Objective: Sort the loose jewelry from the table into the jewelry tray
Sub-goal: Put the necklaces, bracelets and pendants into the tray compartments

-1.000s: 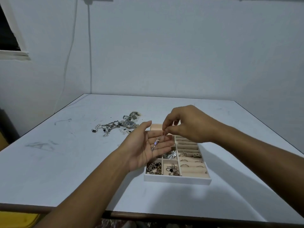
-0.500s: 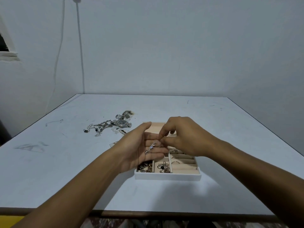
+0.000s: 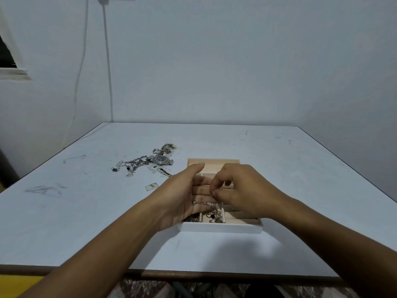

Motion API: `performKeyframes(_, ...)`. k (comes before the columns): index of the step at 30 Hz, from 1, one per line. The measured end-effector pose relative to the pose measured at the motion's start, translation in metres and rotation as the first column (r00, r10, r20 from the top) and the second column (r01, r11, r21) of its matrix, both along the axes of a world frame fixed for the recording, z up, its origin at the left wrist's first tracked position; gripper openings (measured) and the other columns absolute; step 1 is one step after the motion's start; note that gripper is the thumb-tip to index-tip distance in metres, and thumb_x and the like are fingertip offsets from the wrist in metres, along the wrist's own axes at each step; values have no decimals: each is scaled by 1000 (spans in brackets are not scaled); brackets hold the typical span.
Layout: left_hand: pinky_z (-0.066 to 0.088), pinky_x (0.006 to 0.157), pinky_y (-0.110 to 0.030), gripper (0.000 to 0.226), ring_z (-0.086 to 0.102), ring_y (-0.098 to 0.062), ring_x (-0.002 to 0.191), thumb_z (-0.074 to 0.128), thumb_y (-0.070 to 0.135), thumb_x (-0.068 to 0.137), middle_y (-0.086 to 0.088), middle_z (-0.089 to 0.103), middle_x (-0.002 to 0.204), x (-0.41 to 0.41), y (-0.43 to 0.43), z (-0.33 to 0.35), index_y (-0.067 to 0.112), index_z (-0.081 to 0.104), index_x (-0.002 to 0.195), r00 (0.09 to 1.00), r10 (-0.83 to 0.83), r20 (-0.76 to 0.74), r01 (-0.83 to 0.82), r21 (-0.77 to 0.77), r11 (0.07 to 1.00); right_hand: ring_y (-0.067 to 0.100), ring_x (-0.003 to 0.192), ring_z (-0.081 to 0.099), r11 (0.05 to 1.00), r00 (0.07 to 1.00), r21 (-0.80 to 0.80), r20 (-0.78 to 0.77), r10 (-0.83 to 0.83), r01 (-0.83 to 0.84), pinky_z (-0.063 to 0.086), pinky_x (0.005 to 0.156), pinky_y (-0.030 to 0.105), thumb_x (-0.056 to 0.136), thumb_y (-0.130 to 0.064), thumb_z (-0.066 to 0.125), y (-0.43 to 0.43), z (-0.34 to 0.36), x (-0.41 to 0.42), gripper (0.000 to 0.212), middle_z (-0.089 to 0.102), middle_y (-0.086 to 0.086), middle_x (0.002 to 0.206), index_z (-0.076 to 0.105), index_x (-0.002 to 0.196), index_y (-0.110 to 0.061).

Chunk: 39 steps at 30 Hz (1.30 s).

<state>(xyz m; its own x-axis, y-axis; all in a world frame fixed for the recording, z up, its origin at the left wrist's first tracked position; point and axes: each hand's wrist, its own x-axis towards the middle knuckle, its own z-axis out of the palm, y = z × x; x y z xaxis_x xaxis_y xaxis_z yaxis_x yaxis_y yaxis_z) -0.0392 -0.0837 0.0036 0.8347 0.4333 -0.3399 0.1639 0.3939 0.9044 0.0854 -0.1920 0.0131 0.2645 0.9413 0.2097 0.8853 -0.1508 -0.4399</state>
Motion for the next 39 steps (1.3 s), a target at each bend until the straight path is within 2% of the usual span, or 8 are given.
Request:
performKeyframes(5,49,98,-42,41,64,-28,87,42,43,98,-15,66,88,-4,-3,1,8,61,98,999,34,8,-34,-3,999,8,87,55,1000,1000,22,-9,-6,6,45,76,25,85,-23,66,-1,-4,-2,10,56,-13,86,74,90,-27)
performKeyframes(10,53,94,-42,39,67,-30,87,46,42,96,-17,67,93,-6,-5,0,6,58,110,996,83,18,-82,-37,996,8,83,56,1000,999,24,-34,-3,4,48,75,30,85,-23,65,-2,-9,-3,9,55,-13,84,73,89,-26)
performKeyframes(14,52,94,-42,37,68,-30,86,46,41,96,-16,70,93,-10,-7,4,8,57,108,997,75,27,-74,-33,997,7,83,56,999,998,36,-67,-2,5,48,77,30,84,-21,67,-4,-10,0,10,56,-13,83,73,89,-27)
performKeyframes(17,49,98,-44,40,68,-33,98,45,41,96,-19,71,103,-15,-5,5,6,58,112,995,93,41,-91,-42,995,6,82,58,995,988,97,-152,-22,37,48,76,26,84,-20,69,-7,-8,6,9,63,-10,87,72,83,-29)
performKeyframes(21,52,94,-43,47,68,-35,102,45,38,97,-22,69,109,-23,1,4,0,57,120,986,152,69,-148,-61,987,3,80,60,986,980,139,-186,-66,93,42,69,15,84,-19,69,-6,-1,19,12,66,-11,87,72,79,-30)
performKeyframes(25,52,93,-43,36,67,-37,102,44,33,99,-21,71,106,-31,13,6,2,56,112,963,245,114,-241,-53,969,5,81,60,986,974,120,-210,-91,118,40,67,15,86,-21,68,2,2,26,11,66,-11,89,72,81,-30)
performKeyframes(28,56,86,-41,32,69,-35,99,45,31,98,-21,72,103,-39,25,4,2,57,107,935,322,150,-316,-63,947,3,82,60,989,974,102,-211,-80,103,42,68,13,86,-22,67,11,3,24,11,67,-12,90,71,81,-30)
performKeyframes(39,56,82,-37,19,68,-26,85,52,15,95,-14,73,99,-65,73,-12,4,67,97,851,491,186,-521,180,835,6,78,65,999,974,21,-226,29,-25,51,71,21,87,-20,65,69,6,-1,11,68,-14,87,68,82,-30)
